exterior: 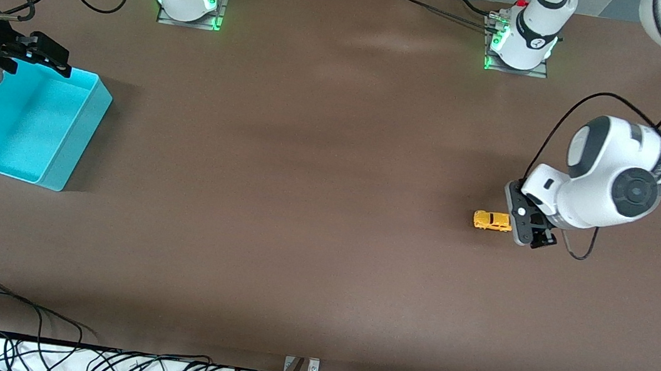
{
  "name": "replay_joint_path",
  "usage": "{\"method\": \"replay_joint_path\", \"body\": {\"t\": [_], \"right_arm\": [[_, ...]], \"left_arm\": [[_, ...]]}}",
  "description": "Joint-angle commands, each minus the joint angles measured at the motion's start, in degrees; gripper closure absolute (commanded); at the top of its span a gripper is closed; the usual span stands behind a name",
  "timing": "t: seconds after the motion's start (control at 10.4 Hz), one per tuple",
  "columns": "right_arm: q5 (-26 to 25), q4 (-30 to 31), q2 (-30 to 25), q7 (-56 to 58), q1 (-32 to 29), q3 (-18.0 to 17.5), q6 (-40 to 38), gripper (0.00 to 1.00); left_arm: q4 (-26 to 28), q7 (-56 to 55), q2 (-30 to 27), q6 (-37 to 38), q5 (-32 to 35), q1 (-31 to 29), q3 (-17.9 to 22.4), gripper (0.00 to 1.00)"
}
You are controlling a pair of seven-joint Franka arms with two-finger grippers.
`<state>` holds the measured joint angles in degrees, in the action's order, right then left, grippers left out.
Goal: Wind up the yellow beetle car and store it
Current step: 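Reach the left gripper down over the yellow beetle car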
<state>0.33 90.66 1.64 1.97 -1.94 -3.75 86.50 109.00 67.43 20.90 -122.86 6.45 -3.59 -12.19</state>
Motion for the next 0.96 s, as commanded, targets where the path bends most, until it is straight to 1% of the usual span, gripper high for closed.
{"method": "replay_joint_path", "body": {"t": [0.0,0.1,0.19,0.29,0.48,0.67,0.86], "right_arm": [[1.07,1.1,-1.29,-0.74,-0.08,0.05,0.07,0.0],[1.07,1.1,-1.29,-0.74,-0.08,0.05,0.16,0.0],[1.07,1.1,-1.29,-0.74,-0.08,0.05,0.07,0.0],[1.07,1.1,-1.29,-0.74,-0.08,0.05,0.07,0.0],[1.07,1.18,-1.2,-0.74,-0.08,0.05,0.16,0.0],[1.07,1.1,-1.2,-0.74,-0.08,0.05,0.34,0.0],[1.07,1.18,-1.02,-0.74,0.01,-0.12,0.42,0.0]], "left_arm": [[7.26,2.26,-1.39,-8.26,4.8,0.07,-1.34,0.0],[8.14,2.26,0.27,-11.67,6.8,0.42,-1.34,0.0],[9.2,2.26,2.54,-15.79,12.22,0.33,-1.43,0.0],[9.64,2.26,3.44,-17.92,13.4,-0.27,-1.34,0.0],[9.91,2.27,4.58,-18.81,13.85,-1.15,-1.43,0.0],[11.66,2.18,6.95,-25.56,13.85,-2.29,-1.43,0.0],[12.46,2.18,7.23,-25.76,13.85,-2.74,-1.43,0.0]]}}
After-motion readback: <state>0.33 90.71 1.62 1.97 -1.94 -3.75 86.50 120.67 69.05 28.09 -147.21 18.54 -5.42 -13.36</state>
